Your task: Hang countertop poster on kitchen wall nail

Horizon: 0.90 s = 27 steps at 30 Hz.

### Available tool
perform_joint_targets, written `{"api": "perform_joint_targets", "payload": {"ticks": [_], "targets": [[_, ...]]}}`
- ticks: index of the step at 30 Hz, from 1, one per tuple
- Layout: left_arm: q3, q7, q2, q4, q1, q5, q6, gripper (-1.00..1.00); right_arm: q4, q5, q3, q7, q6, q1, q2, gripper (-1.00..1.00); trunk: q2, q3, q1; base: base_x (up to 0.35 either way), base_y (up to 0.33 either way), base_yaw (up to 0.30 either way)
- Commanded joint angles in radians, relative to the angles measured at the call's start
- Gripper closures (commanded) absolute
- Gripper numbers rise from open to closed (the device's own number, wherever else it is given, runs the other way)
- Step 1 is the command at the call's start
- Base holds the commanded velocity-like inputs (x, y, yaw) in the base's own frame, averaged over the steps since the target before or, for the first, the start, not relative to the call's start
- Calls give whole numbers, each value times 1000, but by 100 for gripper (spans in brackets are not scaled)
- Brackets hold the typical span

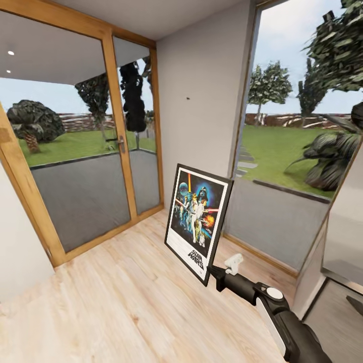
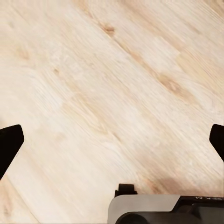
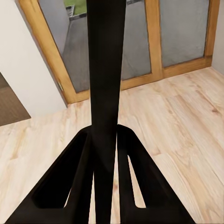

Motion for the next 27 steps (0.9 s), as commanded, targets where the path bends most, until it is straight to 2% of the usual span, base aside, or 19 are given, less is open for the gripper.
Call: {"api": "perform_joint_targets", "payload": {"ticks": [1,27], "targets": [[2,0,0,-1,0,-4,-2,-100,-1,-13,1,1,10,-1,-1,100,-2,-2,1,275,233,0],[2,-2,0,0,0,-4,-2,-100,-1,-14,1,2,9,-1,-1,100,-2,-2,1,286,213,0]]}}
